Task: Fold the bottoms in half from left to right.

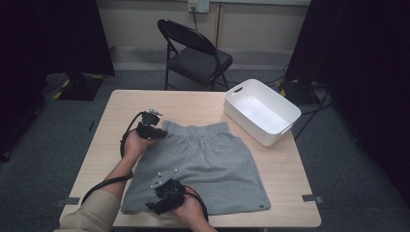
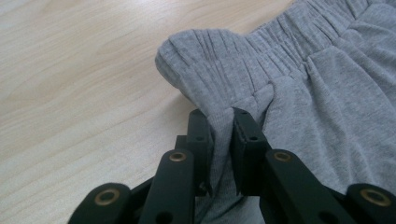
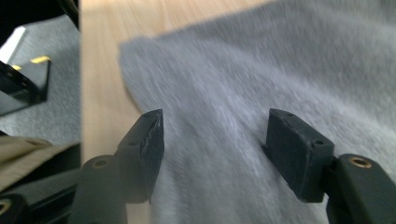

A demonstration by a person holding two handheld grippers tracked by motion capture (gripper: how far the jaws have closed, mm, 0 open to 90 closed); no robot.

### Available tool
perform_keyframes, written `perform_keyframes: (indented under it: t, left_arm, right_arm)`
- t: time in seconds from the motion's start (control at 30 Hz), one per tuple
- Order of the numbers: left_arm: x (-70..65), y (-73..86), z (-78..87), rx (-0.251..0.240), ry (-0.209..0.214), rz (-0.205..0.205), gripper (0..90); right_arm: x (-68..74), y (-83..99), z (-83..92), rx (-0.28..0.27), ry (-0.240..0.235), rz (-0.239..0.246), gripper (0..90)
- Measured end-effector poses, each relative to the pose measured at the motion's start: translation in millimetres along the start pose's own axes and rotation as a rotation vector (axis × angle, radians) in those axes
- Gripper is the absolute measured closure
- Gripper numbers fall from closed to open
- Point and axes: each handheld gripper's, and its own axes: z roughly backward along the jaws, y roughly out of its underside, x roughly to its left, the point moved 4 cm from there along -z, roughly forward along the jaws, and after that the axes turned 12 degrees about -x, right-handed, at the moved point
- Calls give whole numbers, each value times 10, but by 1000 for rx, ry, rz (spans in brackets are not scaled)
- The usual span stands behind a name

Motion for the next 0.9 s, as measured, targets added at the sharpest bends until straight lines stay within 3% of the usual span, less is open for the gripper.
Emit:
perform_keyframes:
  t: [0.2, 0.3, 0.4, 0.57, 0.9]
  left_arm:
    - [-5, 11, -1, -1, -3, 4, 794]
    - [-19, 3, 8, -2, -6, -2, 793]
    - [-14, -13, 24, -10, 0, 6, 793]
    - [-34, -33, 47, -14, 8, 10, 794]
    - [-92, -23, 30, -7, 4, -2, 794]
  right_arm:
    - [3, 4, 17, 24, 45, 91, 548]
    - [-23, 8, 58, 35, 62, 74, 725]
    - [-83, 44, 124, 25, 66, 33, 825]
    - [-186, 107, 311, 33, 81, -33, 858]
    - [-352, 293, 672, 29, 106, -87, 823]
